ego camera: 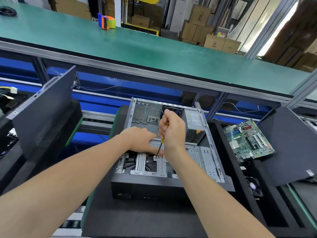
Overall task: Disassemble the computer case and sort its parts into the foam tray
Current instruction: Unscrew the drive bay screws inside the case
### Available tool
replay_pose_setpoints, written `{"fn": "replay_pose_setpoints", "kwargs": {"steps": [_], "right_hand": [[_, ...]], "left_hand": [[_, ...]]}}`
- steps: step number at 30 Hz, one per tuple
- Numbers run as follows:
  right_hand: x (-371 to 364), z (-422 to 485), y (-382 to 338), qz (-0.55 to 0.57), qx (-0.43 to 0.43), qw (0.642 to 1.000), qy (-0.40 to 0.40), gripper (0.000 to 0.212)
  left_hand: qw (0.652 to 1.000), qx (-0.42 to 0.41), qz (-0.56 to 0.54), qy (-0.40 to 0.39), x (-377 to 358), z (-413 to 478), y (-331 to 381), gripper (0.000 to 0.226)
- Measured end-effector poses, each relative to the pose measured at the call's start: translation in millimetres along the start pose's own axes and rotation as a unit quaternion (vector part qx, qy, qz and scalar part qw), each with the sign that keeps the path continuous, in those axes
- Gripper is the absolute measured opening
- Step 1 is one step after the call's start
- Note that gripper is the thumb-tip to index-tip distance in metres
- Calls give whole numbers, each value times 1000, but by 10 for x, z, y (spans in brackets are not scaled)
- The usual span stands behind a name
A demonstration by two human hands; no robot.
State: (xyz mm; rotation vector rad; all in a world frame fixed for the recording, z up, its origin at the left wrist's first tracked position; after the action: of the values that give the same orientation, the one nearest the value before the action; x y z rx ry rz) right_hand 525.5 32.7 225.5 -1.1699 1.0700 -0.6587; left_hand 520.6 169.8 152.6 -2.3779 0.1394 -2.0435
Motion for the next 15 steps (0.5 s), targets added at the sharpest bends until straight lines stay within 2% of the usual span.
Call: {"fn": "replay_pose_setpoints", "kwargs": {"steps": [3, 5, 10, 12, 15], "right_hand": [[-18, 47, -9, 21, -38, 996, -83, 33], [-2, 104, -12, 20, -72, 984, -160, 39], [95, 234, -53, 2, -138, 921, -364, 56], [110, 264, -62, 1, -151, 904, -400, 56], [106, 299, -58, 20, -176, 899, -401, 55]], "left_hand": [[1000, -12, -21, 9, -3, 12, 11, 86], [999, -13, -37, 21, -17, 10, 16, 80], [995, -20, -99, 24, 36, -20, 33, 65], [993, -29, -110, 9, 33, 4, 46, 63], [994, -19, -104, 4, 15, 13, 52, 59]]}}
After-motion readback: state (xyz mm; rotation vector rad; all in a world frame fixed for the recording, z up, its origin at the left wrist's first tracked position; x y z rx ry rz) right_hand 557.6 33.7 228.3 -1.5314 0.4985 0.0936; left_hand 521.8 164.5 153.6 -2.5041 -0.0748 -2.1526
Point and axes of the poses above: each hand's wrist, its own z-axis towards the middle knuckle, its own x-axis out of the back of the hand, y = z × x, the point moved 1 cm from there along z, towards the middle knuckle, and after that the axes turned 9 degrees about z, right-handed, at the moved point
